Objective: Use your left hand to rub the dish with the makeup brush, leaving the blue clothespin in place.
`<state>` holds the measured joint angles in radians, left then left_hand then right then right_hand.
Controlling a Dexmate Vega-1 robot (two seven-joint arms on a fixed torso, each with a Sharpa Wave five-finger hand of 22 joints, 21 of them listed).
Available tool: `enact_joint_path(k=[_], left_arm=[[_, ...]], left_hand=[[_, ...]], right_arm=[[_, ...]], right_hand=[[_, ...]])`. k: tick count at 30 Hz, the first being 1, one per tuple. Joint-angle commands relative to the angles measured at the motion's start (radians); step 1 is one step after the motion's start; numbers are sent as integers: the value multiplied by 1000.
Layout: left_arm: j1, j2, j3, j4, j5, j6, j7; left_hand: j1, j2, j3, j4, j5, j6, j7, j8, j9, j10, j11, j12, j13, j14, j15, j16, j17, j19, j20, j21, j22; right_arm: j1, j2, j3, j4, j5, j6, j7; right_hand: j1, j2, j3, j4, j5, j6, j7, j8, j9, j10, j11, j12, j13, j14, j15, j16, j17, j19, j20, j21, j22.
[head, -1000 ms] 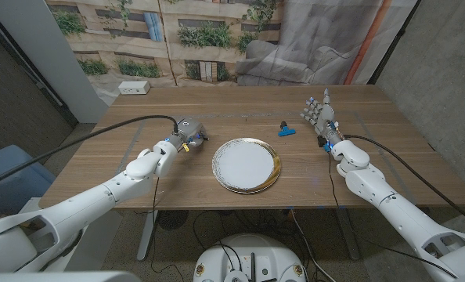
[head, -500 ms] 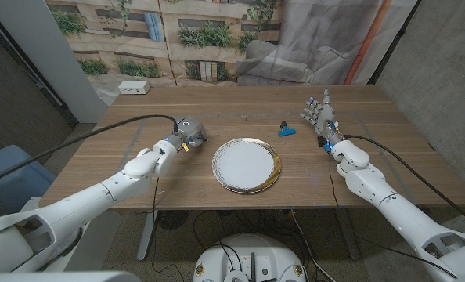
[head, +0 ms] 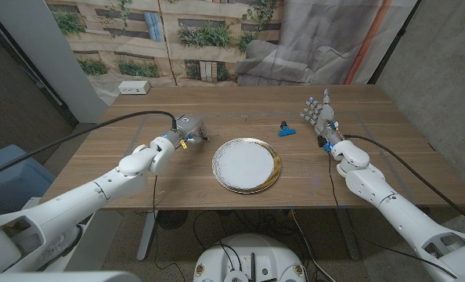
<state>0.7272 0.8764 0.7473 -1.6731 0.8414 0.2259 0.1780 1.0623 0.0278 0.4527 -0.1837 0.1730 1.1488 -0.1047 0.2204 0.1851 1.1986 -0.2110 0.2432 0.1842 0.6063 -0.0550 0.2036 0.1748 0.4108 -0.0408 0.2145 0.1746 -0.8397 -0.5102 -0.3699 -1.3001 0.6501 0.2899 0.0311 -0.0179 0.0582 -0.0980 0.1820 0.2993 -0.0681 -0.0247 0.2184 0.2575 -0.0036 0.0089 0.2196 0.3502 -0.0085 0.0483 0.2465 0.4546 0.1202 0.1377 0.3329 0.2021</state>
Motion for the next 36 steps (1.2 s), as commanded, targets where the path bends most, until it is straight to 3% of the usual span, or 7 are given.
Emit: enact_joint_path(k=[1, 18, 36], left_arm=[[37, 31, -56, -76, -17, -20, 20], [88, 36, -139, -162, -109, -50, 10], [185, -35, -247, -255, -342, -43, 65]], left_hand=[[7, 6, -5, 0, 3, 6, 5, -3, 3, 29, -15, -4, 4, 13, -169, 4, 2, 8, -38, -1, 2], [18, 2, -16, 1, 4, 9, 7, -8, 4, 38, -15, -7, 4, 27, -169, 1, 0, 11, -36, -2, 2], [25, 2, -26, 4, 4, 7, 11, -13, 5, 41, -16, -12, 5, 31, -168, -4, -1, 18, -34, -1, 3]], right_arm=[[0, 0, 0, 0, 0, 0, -1], [0, 0, 0, -1, 0, -1, -1], [0, 0, 0, -1, 0, -1, -1]], right_hand=[[-4, 107, -3, 8, 6, -8, 0, 5, 2, -6, 3, 6, 4, 0, 9, 2, 2, -1, 5, 6, 5], [-4, 106, -3, 8, 6, -9, 0, 4, 2, -5, 2, 6, 4, 0, 9, 2, 2, -1, 5, 6, 5], [-4, 107, -3, 8, 6, -10, 0, 4, 2, -5, 4, 6, 4, 0, 10, 2, 2, -1, 5, 6, 5]])
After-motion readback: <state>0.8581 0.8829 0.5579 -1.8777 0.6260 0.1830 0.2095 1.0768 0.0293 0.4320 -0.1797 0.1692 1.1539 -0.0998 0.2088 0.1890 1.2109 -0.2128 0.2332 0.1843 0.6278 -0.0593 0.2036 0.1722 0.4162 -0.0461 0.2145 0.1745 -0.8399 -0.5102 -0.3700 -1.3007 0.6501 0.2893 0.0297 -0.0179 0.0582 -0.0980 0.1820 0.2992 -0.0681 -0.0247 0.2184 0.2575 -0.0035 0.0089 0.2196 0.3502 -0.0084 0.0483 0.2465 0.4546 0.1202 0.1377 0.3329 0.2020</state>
